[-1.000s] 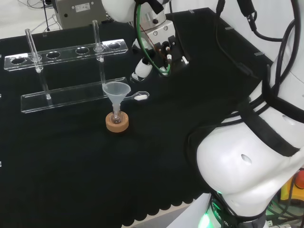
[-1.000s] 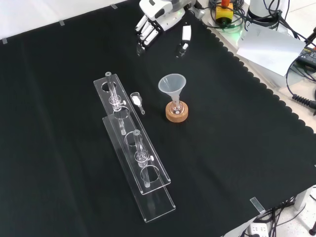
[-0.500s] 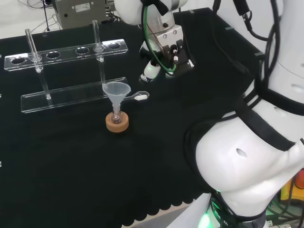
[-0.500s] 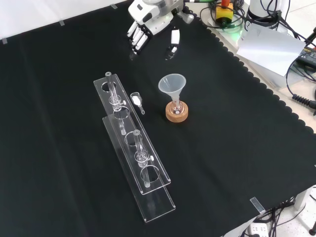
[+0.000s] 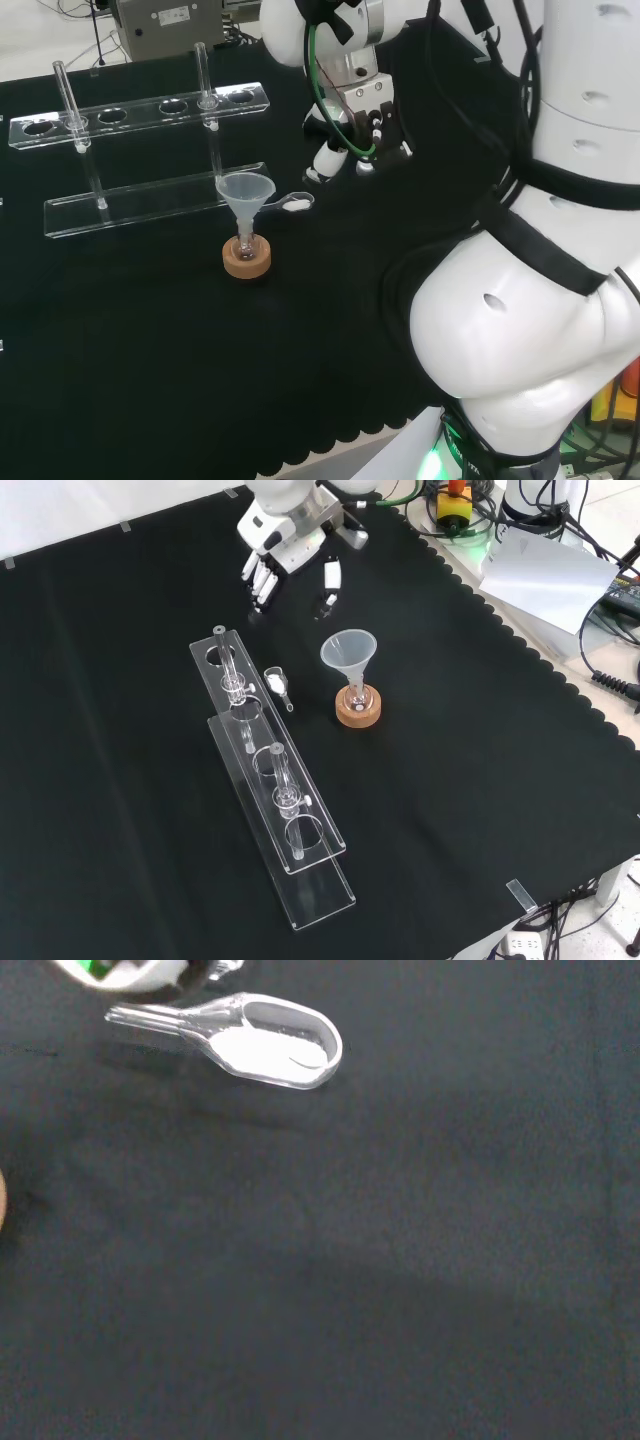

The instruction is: Pick up the weighing funnel.

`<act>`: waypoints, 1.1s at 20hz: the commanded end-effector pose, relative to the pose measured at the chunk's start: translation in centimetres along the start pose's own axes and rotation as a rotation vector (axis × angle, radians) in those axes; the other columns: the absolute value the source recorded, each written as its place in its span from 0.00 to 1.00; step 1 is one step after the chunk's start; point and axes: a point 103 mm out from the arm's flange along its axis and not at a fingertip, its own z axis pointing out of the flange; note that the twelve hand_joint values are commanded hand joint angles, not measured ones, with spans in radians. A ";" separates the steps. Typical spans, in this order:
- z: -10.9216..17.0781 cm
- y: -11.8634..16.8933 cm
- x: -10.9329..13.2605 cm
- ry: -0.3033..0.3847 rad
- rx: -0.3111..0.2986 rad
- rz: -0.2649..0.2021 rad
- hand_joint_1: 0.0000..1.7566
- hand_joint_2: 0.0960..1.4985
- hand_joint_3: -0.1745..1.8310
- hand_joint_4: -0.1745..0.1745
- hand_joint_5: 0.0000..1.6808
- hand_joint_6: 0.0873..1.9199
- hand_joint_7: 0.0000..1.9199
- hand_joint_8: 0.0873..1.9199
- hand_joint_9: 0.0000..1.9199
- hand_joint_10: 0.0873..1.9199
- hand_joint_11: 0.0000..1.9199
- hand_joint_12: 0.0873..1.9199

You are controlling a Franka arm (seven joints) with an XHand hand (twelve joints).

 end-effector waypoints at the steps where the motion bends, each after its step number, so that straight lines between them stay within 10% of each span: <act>1: 2.1 3.7 -1.8 0.042 -0.006 -0.007 0.47 0.36 0.40 0.37 0.31 0.00 0.29 0.32 0.40 0.24 0.25 0.66; 22: 7.7 7.8 0.5 0.048 0.040 -0.022 0.49 0.35 0.42 0.37 0.36 0.00 0.29 0.32 0.41 0.24 0.25 0.66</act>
